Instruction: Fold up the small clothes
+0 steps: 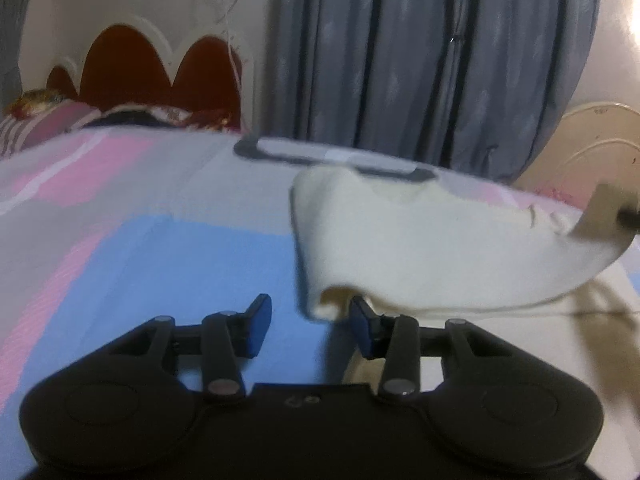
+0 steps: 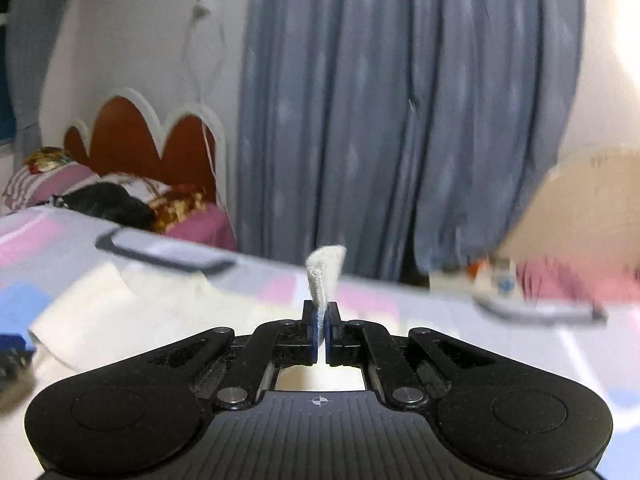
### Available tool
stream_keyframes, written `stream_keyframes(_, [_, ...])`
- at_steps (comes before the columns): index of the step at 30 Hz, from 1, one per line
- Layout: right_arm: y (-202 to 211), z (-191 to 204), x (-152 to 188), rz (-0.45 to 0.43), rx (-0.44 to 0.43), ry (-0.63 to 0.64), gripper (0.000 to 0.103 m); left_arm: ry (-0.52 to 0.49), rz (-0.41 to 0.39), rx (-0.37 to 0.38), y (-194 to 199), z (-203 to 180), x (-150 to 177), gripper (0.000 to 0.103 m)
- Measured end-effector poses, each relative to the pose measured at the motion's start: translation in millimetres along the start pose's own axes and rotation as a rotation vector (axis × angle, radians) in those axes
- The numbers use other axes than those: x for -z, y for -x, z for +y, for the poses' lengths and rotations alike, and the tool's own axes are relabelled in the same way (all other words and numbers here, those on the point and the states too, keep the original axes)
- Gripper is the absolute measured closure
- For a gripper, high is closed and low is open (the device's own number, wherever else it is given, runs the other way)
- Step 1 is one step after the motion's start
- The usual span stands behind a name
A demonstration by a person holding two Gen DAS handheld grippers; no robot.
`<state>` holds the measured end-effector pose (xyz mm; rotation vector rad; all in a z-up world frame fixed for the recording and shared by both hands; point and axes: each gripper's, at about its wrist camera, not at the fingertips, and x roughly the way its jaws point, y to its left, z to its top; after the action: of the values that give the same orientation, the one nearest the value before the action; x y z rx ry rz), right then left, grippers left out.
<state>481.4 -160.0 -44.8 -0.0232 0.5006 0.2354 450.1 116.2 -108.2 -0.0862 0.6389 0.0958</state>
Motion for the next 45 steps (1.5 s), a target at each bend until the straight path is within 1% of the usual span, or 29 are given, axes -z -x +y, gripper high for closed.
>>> stream_keyframes(2, [0,-7,4,0.013,-0.001,-0.020,0.101,-0.021,-0.011,0.002,3,-4,-2,0.062])
stream_keyframes(3, [2,-10,5,0.011,0.003,-0.028,0.101,-0.031,-0.001,0.005,0,-5,-2,0.062])
stream_keyframes(6, [11,-16,3,-0.006,0.008,-0.055,0.101,-0.037,0.026,0.007,-7,-6,-2,0.062])
stream_keyframes(7, [13,-15,1,-0.014,0.013,-0.056,0.101,-0.029,0.020,0.015,-6,-5,-3,0.062])
stream_keyframes(9, [19,-18,-1,-0.027,0.014,-0.059,0.101,-0.036,0.019,0.007,-6,-7,-3,0.062])
stream_keyframes(11, [20,-23,2,-0.032,0.025,-0.057,0.101,-0.008,0.011,0.033,-2,-5,-2,0.062])
stream_keyframes(12, [20,-26,4,-0.027,0.029,-0.061,0.101,0.004,-0.002,0.050,1,-5,-2,0.060])
stream_keyframes(13, [18,-29,7,-0.022,0.034,-0.067,0.101,-0.005,-0.008,0.054,0,-5,-2,0.060])
stream_keyframes(15, [13,-35,16,0.014,0.043,-0.083,0.101,-0.052,0.026,0.022,-8,-11,1,0.061])
stream_keyframes(16, [11,-37,21,0.028,0.046,-0.095,0.101,-0.055,0.043,0.031,-9,-11,1,0.061])
stream_keyframes(17, [11,-38,24,0.036,0.045,-0.102,0.101,-0.055,0.024,0.052,-5,-12,1,0.058])
stream_keyframes(18, [12,-39,26,0.039,0.043,-0.102,0.101,-0.072,0.001,0.039,-2,-14,0,0.058])
stream_keyframes(19, [13,-39,28,0.036,0.041,-0.097,0.101,-0.095,0.003,-0.008,-3,-17,0,0.060])
stream_keyframes(20, [14,-39,28,0.035,0.041,-0.097,0.101,-0.091,0.026,-0.025,-8,-15,0,0.061])
stream_keyframes(21, [14,-40,28,0.039,0.040,-0.102,0.101,-0.064,0.051,-0.025,-13,-11,0,0.061])
stream_keyframes(23, [17,-40,27,0.034,0.039,-0.106,0.101,-0.024,0.053,-0.015,-18,-2,3,0.060])
stream_keyframes(27, [30,-46,17,-0.014,0.035,-0.100,0.101,-0.036,0.051,-0.015,-18,-2,7,0.060])
stream_keyframes(29, [34,-51,15,-0.028,0.036,-0.100,0.101,-0.027,0.053,-0.012,-18,-1,6,0.061])
stream_keyframes(30, [33,-55,18,-0.025,0.038,-0.102,0.101,-0.026,0.053,-0.011,-18,0,7,0.061])
stream_keyframes(31, [27,-58,23,0.006,0.044,-0.108,0.101,-0.026,0.052,-0.011,-17,1,8,0.062])
stream_keyframes(34, [5,-68,46,0.139,0.054,-0.155,0.101,-0.032,0.054,-0.011,-17,-1,6,0.062])
stream_keyframes(35, [3,-70,52,0.162,0.040,-0.165,0.101,-0.033,0.055,-0.009,-17,0,7,0.062])
stream_keyframes(37, [6,-71,56,0.161,0.033,-0.173,0.101,-0.034,0.055,-0.007,-17,0,7,0.062])
stream_keyframes(40, [10,-82,54,0.151,0.022,-0.256,0.101,-0.037,0.056,-0.010,-17,-2,6,0.062])
stream_keyframes(42, [14,-90,54,0.121,0.002,-0.316,0.101,-0.034,0.058,-0.008,-17,-2,5,0.062])
stream_keyframes(45, [15,-95,51,0.104,-0.001,-0.341,0.101,-0.030,0.060,-0.003,-18,-1,5,0.062])
